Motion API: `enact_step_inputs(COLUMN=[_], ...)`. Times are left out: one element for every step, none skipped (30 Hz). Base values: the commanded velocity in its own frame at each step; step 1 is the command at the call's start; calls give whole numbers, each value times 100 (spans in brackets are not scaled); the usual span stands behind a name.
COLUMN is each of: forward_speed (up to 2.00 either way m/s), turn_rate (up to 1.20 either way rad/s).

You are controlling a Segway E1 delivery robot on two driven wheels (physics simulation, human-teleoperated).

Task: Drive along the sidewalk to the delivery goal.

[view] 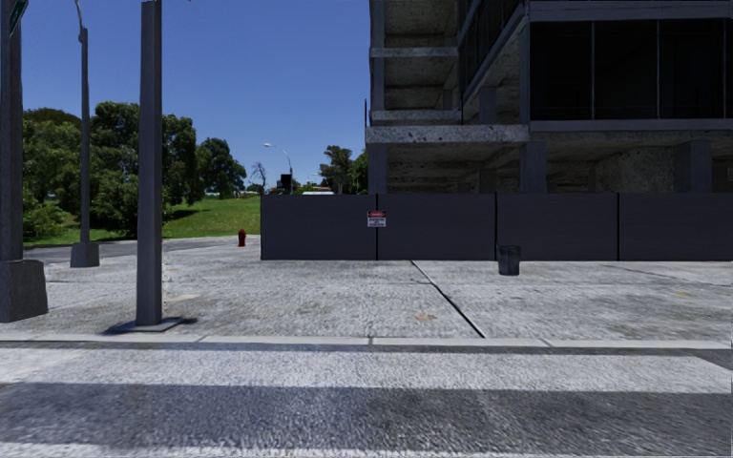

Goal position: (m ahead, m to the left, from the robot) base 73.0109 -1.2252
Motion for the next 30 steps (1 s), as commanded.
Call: enact_step_inputs(forward_speed=[200, 200, 200, 200, 200, 200, 200, 200, 200, 200, 200, 200, 200, 200, 200, 200, 200, 200, 200, 200, 200, 200, 200, 200, 199, 184, 169, 169, 156, 143], turn_rate=[0, 0, 0, 0, 0, 0, 0, 0, 0, 0, 7, 13, 23, 23, 27, 33, 37, 39, 39, 40, 37, 17, 17, 4, 0, 0, 0, 0, 0, 0])
